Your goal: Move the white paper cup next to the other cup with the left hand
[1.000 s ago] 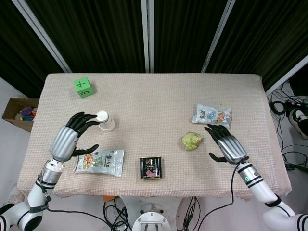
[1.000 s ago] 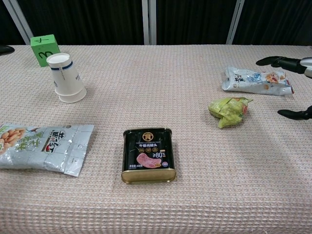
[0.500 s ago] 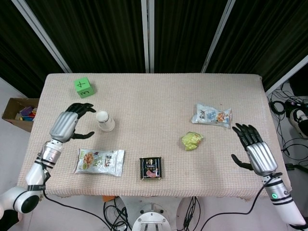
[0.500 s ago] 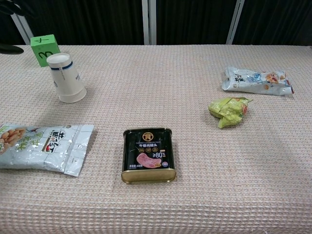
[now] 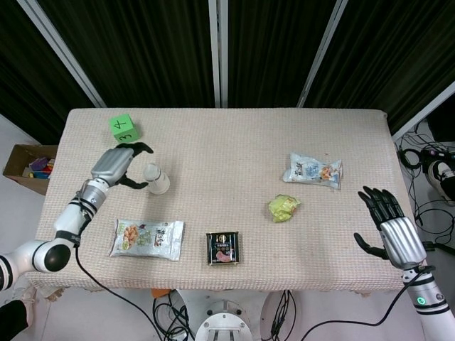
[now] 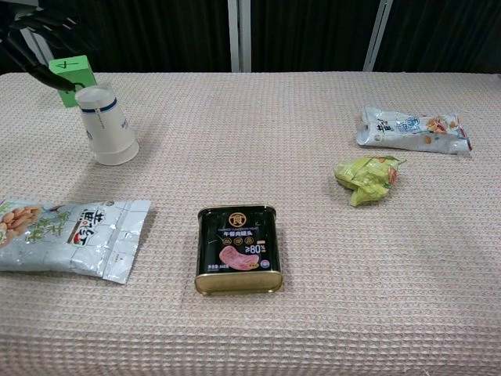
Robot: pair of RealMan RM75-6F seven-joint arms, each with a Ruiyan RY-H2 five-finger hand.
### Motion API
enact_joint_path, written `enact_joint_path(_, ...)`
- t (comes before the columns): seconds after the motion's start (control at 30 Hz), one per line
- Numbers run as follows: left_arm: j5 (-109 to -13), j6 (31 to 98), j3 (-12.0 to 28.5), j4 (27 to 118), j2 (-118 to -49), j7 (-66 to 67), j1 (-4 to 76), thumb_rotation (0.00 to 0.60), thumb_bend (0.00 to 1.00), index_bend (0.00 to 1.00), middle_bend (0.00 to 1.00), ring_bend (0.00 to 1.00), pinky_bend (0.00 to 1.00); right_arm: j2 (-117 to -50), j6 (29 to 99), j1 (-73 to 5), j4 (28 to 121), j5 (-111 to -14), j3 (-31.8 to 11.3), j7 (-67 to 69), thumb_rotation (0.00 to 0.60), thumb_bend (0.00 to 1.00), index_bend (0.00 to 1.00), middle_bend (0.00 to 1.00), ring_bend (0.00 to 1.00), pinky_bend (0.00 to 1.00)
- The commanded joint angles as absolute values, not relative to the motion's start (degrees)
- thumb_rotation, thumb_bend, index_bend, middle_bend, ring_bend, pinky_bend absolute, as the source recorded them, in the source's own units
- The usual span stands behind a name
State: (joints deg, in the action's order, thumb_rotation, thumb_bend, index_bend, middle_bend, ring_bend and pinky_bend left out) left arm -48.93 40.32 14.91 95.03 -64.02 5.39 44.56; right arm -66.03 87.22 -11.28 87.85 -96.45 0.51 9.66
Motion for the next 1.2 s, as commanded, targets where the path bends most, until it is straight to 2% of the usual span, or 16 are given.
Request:
enact_joint_path(0.03, -45.1, 38.4, 13.7, 93.7, -64.9, 7.5, 47.2, 0.6, 0.18, 0.23, 0.15, 0.15, 0.13, -66.2, 87.1, -11.3, 87.6, -96.3, 0.4, 9.9, 0.6, 0.26, 0.01, 0.05, 0.0, 0.0)
enact_joint_path(0.33, -39.7, 36.0, 10.4, 90.3, -67.6, 9.4, 50.9, 0.6, 0.2, 0.24, 0.14, 0.15, 0.13, -66.7, 86.4, -11.2, 86.3, -95.9, 0.3, 11.1, 0.6, 0.26, 0.01, 0.05, 0.0, 0.0)
enact_joint_path(0.6, -36.3, 34.9, 9.1, 88.5, -68.2, 9.4, 53.2, 0.6, 0.27, 0.26, 0.14, 0.15, 0.13, -67.2, 85.9, -11.1, 85.7, -95.8, 0.3, 11.3, 0.6, 0.26, 0.01, 0.05, 0.0, 0.0)
enact_joint_path(1.2, -35.2, 36.1, 7.1, 88.8, -68.0, 9.3, 55.1, 0.6, 0.34, 0.31, 0.14, 0.15, 0.13, -67.4, 85.7, -10.6, 84.9, -95.5, 0.3, 12.1, 0.6, 0.26, 0.01, 0.05, 0.0, 0.0)
